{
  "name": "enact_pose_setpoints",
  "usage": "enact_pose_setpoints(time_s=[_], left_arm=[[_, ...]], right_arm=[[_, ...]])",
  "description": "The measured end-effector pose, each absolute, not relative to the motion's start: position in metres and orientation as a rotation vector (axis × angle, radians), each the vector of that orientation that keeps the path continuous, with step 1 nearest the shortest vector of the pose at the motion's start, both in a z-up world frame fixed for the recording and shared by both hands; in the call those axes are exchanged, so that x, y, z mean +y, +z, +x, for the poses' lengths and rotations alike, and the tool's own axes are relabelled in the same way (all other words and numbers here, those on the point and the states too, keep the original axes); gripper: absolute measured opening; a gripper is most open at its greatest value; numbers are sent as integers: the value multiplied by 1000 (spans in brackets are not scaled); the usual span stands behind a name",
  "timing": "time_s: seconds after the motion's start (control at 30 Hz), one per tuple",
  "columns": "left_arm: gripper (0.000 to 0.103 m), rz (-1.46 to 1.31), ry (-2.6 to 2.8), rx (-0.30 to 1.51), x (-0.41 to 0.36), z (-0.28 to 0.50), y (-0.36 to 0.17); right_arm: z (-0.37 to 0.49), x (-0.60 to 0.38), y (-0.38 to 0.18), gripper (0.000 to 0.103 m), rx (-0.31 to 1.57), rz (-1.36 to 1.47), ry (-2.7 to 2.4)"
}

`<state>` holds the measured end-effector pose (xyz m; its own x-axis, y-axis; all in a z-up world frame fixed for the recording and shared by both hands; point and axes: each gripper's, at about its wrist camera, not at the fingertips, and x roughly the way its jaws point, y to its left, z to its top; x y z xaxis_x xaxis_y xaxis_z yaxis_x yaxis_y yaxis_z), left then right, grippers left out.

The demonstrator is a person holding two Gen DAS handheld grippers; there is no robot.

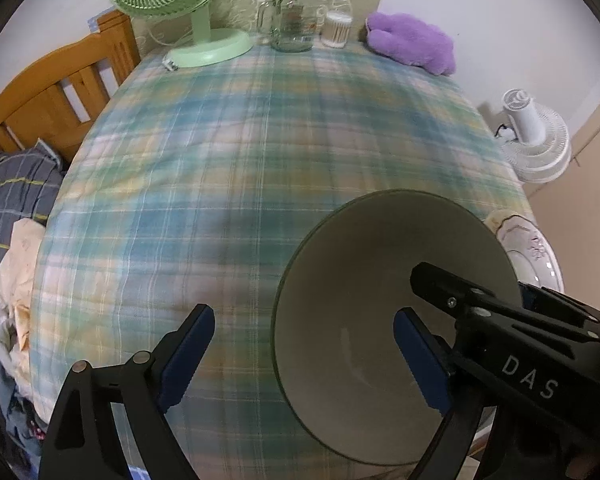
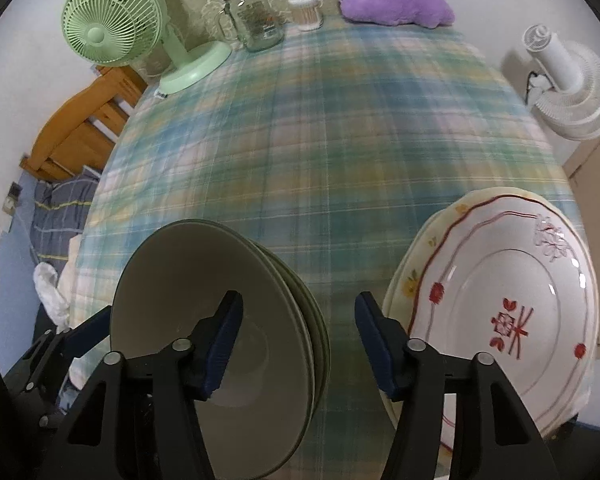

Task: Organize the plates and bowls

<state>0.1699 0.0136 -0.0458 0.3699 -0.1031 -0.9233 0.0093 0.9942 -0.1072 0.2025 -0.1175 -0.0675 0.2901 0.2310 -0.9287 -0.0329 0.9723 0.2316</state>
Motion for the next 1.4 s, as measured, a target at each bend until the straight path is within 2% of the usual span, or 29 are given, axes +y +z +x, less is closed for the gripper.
enact_pose_setpoints(time_s=[0.1,0.23,0.3,0.77,1.07,1.13,1.2,1.4], left_arm=[[92,-75,-44,1211,9,171,-50],[92,-93,-20,1229,8,170,-54],[92,-95,-10,1224,9,169,-54],[91,-141,-125,1220,19,174,-63],[71,-265,-288,1241,23,178,-78],[61,-277,-300,1250,25,180,-80],[58,-281,-326,1244,23,180,-80],[56,-273,-358,1245,22,181,-79]], right_arm=[[205,-120,-76,46,1300,191,207],[206,-124,-84,42,1332,222,248],[206,-122,-85,36,1331,227,278],[204,-116,-82,36,1339,209,218],[201,-113,-81,37,1341,225,143],[200,-112,-81,37,1339,221,131],[200,-111,-81,38,1337,227,120],[198,-110,-80,38,1333,232,96]])
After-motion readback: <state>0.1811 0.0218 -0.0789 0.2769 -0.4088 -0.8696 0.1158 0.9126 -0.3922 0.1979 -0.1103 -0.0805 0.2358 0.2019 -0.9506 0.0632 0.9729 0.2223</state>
